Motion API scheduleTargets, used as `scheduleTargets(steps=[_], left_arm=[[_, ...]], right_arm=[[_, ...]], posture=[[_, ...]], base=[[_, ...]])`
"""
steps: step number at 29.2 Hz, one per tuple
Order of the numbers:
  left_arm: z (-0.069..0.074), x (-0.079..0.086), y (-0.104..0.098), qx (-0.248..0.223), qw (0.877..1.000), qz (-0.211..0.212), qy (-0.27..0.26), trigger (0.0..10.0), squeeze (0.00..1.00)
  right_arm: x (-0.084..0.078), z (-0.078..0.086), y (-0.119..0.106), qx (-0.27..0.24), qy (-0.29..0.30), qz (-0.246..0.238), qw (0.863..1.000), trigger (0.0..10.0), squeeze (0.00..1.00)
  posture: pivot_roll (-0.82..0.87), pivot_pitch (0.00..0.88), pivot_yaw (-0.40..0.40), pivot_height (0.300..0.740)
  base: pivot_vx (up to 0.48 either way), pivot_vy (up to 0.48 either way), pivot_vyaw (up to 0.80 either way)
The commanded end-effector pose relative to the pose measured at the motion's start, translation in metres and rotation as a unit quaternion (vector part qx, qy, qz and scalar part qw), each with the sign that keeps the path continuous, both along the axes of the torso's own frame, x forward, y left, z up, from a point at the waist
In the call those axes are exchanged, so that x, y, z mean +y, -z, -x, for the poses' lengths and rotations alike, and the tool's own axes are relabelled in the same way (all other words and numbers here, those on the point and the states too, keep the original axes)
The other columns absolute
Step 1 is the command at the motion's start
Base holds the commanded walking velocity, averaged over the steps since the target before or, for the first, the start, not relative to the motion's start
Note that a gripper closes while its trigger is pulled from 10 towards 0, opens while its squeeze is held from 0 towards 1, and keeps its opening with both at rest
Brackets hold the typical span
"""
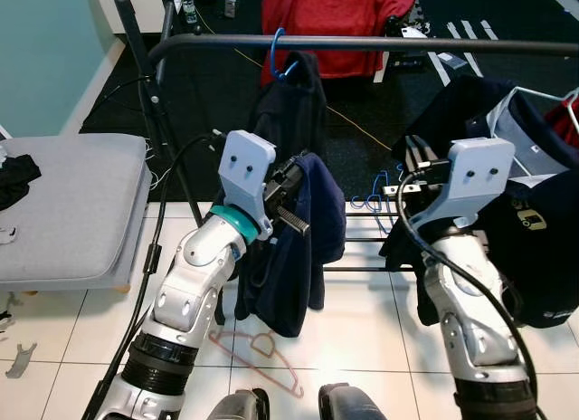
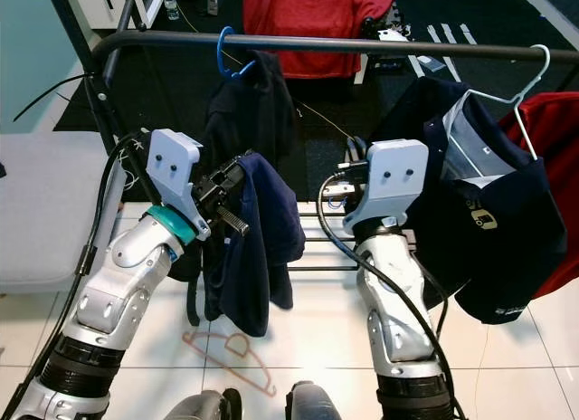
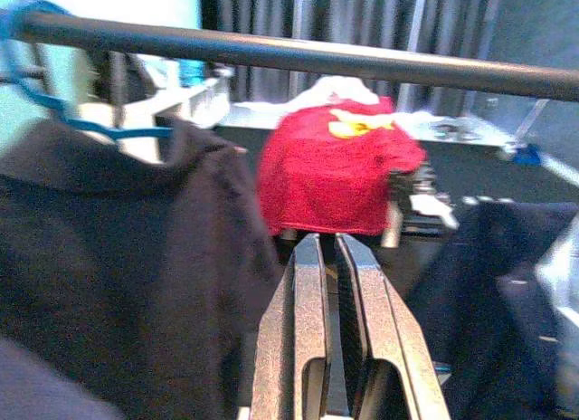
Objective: Hang hanger
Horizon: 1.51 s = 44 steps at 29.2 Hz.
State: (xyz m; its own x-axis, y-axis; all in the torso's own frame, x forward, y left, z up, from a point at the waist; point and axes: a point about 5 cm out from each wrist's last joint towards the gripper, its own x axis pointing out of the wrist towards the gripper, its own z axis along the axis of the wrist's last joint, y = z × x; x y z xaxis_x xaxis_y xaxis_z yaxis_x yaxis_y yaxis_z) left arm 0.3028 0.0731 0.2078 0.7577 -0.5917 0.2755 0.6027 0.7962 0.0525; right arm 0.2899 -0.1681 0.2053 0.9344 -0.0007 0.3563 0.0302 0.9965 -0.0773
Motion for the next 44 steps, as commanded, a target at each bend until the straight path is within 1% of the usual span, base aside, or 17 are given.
scheduleTargets(steps=[1, 3, 4, 5, 6, 7, 8, 9, 10, 11, 13, 15, 16, 18, 26, 34, 44], left_arm=[[0.002, 0.000, -0.008, -0.014, 1.000, 0.006, 0.011, 10.0, 0.00], [0.001, 0.000, -0.004, -0.015, 1.000, -0.004, -0.001, 10.0, 0.00], [0.001, 0.000, -0.004, -0.015, 1.000, -0.004, -0.001, 10.0, 0.00], [-0.001, 0.000, 0.002, -0.011, 1.000, -0.012, -0.017, 10.0, 0.00], [-0.001, 0.000, 0.002, -0.011, 1.000, -0.012, -0.017, 10.0, 0.00], [-0.003, 0.000, 0.008, -0.002, 0.999, -0.022, -0.031, 10.0, 0.00], [-0.003, 0.000, 0.008, -0.002, 0.999, -0.022, -0.031, 10.0, 0.00], [-0.004, 0.001, 0.014, 0.005, 0.999, -0.028, -0.044, 10.0, 0.00], [-0.004, 0.001, 0.014, 0.005, 0.999, -0.028, -0.044, 10.0, 0.00], [-0.006, 0.002, 0.019, 0.012, 0.998, -0.034, -0.055, 10.0, 0.00], [-0.006, 0.002, 0.019, 0.012, 0.998, -0.034, -0.055, 10.0, 0.00], [-0.010, 0.008, 0.023, 0.023, 0.996, -0.032, -0.086, 10.0, 0.00], [-0.010, 0.008, 0.023, 0.023, 0.996, -0.032, -0.086, 10.0, 0.00], [-0.015, 0.012, 0.024, 0.030, 0.993, -0.033, -0.109, 10.0, 0.00], [-0.016, 0.013, 0.024, 0.034, 0.992, -0.031, -0.115, 10.0, 0.00], [-0.016, 0.015, 0.025, 0.034, 0.991, -0.032, -0.124, 10.0, 0.00], [-0.017, 0.016, 0.025, 0.033, 0.990, -0.030, -0.131, 10.0, 0.00]], right_arm=[[-0.006, -0.001, 0.000, -0.005, 0.016, 0.001, 1.000, 10.0, 0.00], [-0.016, -0.002, -0.003, -0.016, 0.038, 0.013, 0.999, 10.0, 0.00], [-0.016, -0.002, -0.003, -0.016, 0.038, 0.013, 0.999, 10.0, 0.00], [-0.016, -0.002, -0.002, -0.016, 0.038, 0.014, 0.999, 10.0, 0.00], [-0.016, -0.002, -0.002, -0.016, 0.038, 0.014, 0.999, 10.0, 0.00], [-0.012, -0.001, 0.000, -0.013, 0.031, 0.015, 0.999, 10.0, 0.00], [-0.012, -0.001, 0.000, -0.013, 0.031, 0.015, 0.999, 10.0, 0.00], [-0.007, -0.001, 0.003, -0.009, 0.023, 0.013, 1.000, 10.0, 0.00], [-0.007, -0.001, 0.003, -0.009, 0.023, 0.013, 1.000, 10.0, 0.00], [-0.002, -0.001, 0.006, -0.006, 0.017, 0.010, 1.000, 10.0, 0.00], [-0.002, -0.001, 0.006, -0.006, 0.017, 0.010, 1.000, 10.0, 0.00], [0.007, -0.002, 0.010, -0.003, 0.008, 0.010, 1.000, 10.0, 0.00], [0.007, -0.002, 0.010, -0.003, 0.008, 0.010, 1.000, 10.0, 0.00], [0.010, -0.003, 0.012, -0.002, 0.004, 0.011, 1.000, 10.0, 0.00], [0.009, -0.005, 0.012, -0.003, 0.004, 0.011, 1.000, 10.0, 0.00], [0.009, -0.007, 0.013, -0.002, 0.003, 0.010, 1.000, 10.0, 0.00], [0.008, -0.007, 0.014, -0.002, 0.005, 0.009, 1.000, 10.0, 0.00]], posture=[[-0.14, 0.058, 0.070, 0.740], [-0.15, 0.053, 0.071, 0.740], [-0.15, 0.053, 0.071, 0.740], [-0.15, 0.051, 0.071, 0.740], [-0.15, 0.051, 0.071, 0.740], [-0.15, 0.049, 0.069, 0.740], [-0.15, 0.049, 0.069, 0.740], [-0.15, 0.049, 0.069, 0.740], [-0.15, 0.049, 0.069, 0.740], [-0.15, 0.046, 0.065, 0.740], [-0.15, 0.046, 0.065, 0.740], [-0.14, 0.045, 0.061, 0.740], [-0.14, 0.045, 0.061, 0.740], [-0.14, 0.047, 0.056, 0.740], [-0.14, 0.050, 0.052, 0.740], [-0.13, 0.053, 0.050, 0.740], [-0.13, 0.053, 0.050, 0.740]], base=[[0.000, 0.000, 0.00], [0.000, 0.000, 0.00], [0.000, 0.000, 0.00], [0.000, 0.000, 0.00], [0.000, 0.000, 0.00], [0.000, 0.000, 0.00], [0.000, 0.000, 0.00], [0.000, 0.000, 0.00], [0.000, 0.000, 0.00], [0.000, 0.000, 0.00], [0.000, 0.000, 0.00], [0.000, 0.000, 0.00], [0.000, 0.000, 0.00], [0.000, 0.000, 0.00], [0.000, 0.000, 0.00], [-0.359, 0.000, 0.00], [-0.480, 0.000, 0.00]])
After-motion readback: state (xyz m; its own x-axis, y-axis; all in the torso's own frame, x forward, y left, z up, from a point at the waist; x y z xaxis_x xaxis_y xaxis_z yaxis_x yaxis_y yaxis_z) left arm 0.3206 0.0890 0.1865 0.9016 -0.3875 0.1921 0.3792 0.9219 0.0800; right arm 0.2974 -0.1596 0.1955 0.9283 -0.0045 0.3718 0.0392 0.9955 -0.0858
